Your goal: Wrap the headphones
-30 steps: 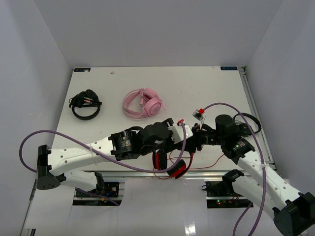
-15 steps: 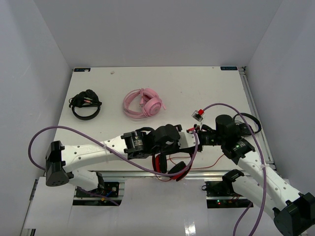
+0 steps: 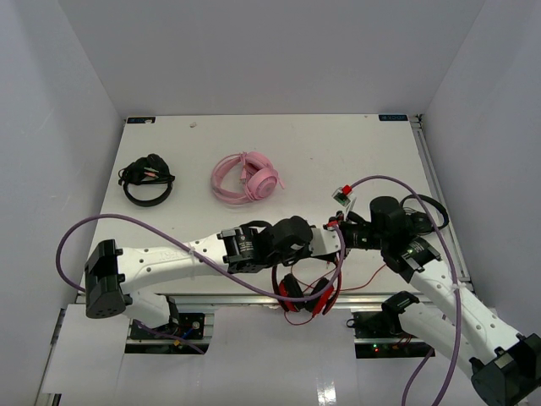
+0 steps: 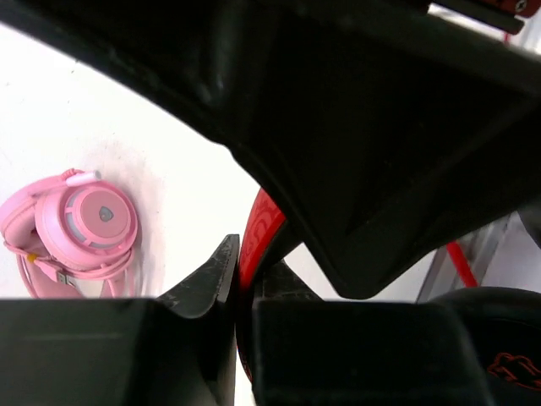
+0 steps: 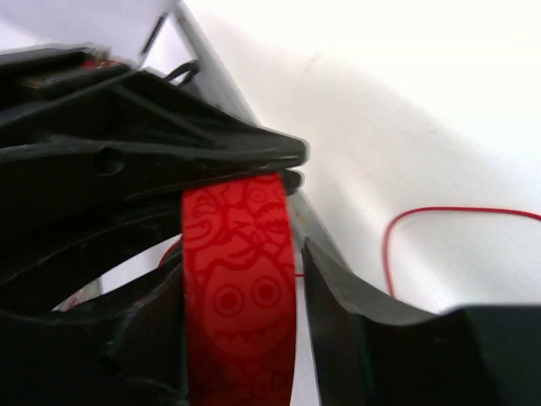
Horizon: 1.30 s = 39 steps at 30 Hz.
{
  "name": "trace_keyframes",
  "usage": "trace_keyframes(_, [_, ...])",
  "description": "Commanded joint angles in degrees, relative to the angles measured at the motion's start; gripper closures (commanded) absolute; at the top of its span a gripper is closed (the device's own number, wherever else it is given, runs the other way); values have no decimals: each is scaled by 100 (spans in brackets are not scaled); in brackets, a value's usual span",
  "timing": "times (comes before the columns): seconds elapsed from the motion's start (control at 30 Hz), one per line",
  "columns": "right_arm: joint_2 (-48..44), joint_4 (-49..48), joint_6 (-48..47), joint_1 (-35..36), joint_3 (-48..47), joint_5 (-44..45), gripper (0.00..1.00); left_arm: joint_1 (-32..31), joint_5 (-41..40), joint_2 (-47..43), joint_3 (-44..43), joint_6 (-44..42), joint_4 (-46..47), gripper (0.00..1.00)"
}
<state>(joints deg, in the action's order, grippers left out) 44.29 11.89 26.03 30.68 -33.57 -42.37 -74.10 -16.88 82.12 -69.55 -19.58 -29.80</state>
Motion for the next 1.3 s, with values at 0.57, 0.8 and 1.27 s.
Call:
trace_keyframes(0.57, [-486, 764, -778, 23, -894, 3591, 37, 46, -2196, 183, -76, 3460, -342, 100])
trace_keyframes(0.8, [-253, 701, -854, 17, -1416, 3903, 24, 794, -2145, 401, -120, 4560, -1072, 100])
trace_keyframes(1.27, [-558, -507, -1330, 17, -1008, 2669, 13, 3385, -1460, -978, -481, 4767, -1018, 100])
